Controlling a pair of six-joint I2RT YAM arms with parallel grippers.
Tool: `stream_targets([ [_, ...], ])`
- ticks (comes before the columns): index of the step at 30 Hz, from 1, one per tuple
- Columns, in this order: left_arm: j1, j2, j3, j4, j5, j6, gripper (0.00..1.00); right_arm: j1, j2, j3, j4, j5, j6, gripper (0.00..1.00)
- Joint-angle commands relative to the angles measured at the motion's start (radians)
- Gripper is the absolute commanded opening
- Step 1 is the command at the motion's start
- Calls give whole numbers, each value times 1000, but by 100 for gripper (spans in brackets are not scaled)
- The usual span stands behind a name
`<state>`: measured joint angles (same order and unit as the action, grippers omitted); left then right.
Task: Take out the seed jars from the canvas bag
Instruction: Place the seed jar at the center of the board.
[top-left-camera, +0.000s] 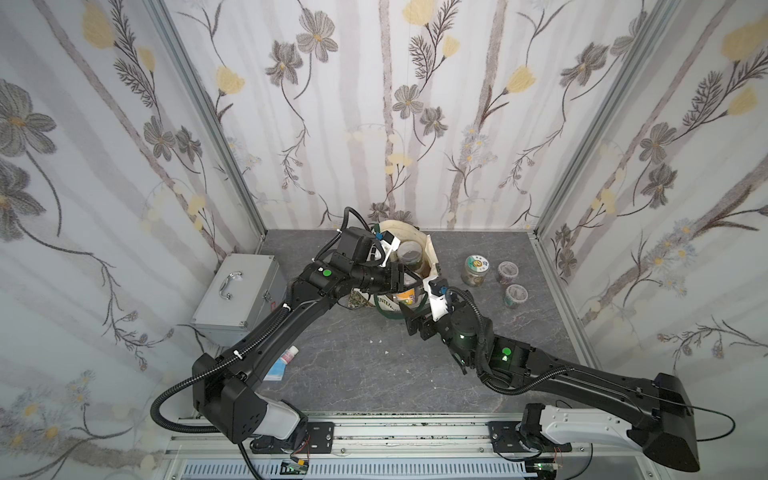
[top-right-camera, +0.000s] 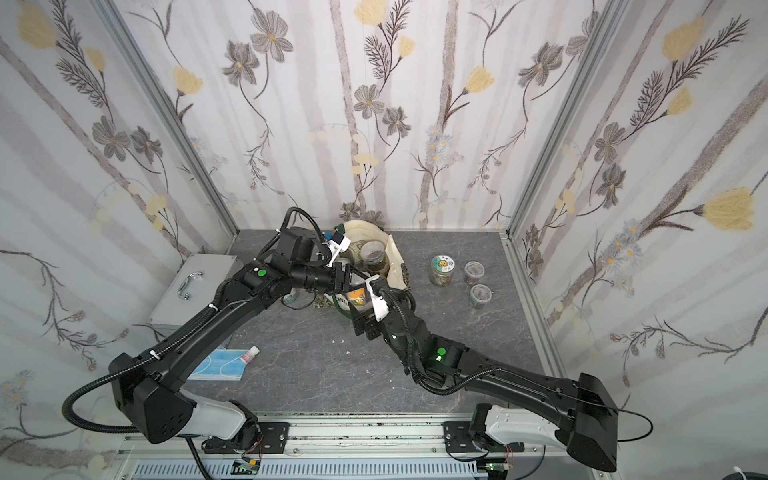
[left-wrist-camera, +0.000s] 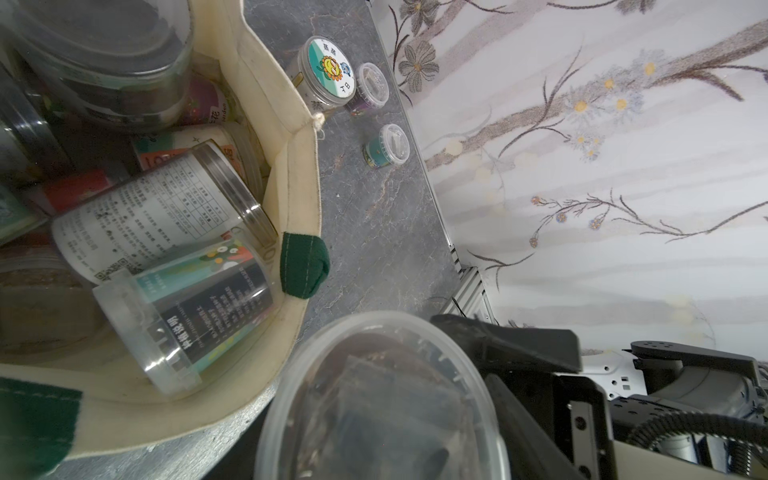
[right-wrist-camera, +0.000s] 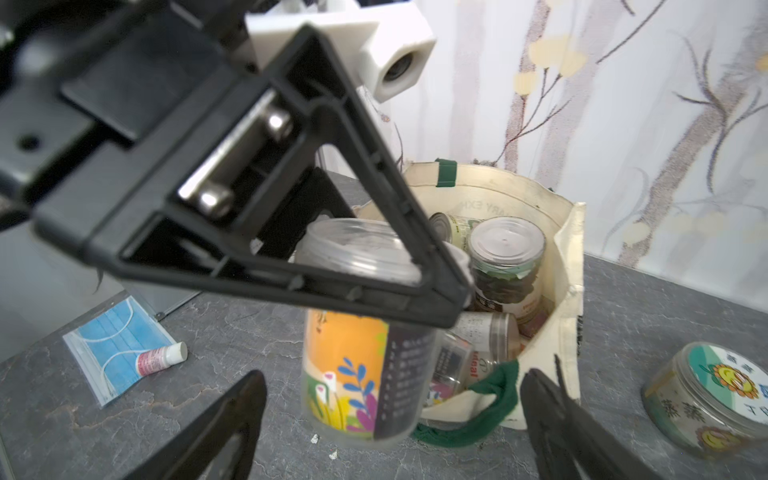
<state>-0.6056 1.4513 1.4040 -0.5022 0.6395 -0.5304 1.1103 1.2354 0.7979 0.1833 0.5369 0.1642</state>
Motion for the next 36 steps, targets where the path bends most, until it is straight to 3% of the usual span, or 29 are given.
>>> stream_targets([
  [1, -32, 38, 16, 72, -114, 2, 52, -24, -87, -37, -38, 83, 112, 100],
  [8, -209, 251, 147, 136, -327, 42, 50, -257, -352, -11, -368, 63, 452, 100],
  [13, -329, 466, 289, 209, -440, 76, 49, -544, -460, 69, -567, -153, 538, 100],
  [16, -389, 618, 403, 256, -494, 92, 49, -642, -474, 126, -640, -268, 540, 100],
  [23, -484, 901, 620, 405, -621, 118, 50, -710, -481, 244, -756, -378, 542, 100],
  [29, -520, 1108, 823, 431, -747, 138, 53, -719, -483, 317, -832, -383, 521, 100],
  [36, -540, 1254, 974, 416, -811, 148, 55, -724, -503, 327, -875, -365, 514, 100],
])
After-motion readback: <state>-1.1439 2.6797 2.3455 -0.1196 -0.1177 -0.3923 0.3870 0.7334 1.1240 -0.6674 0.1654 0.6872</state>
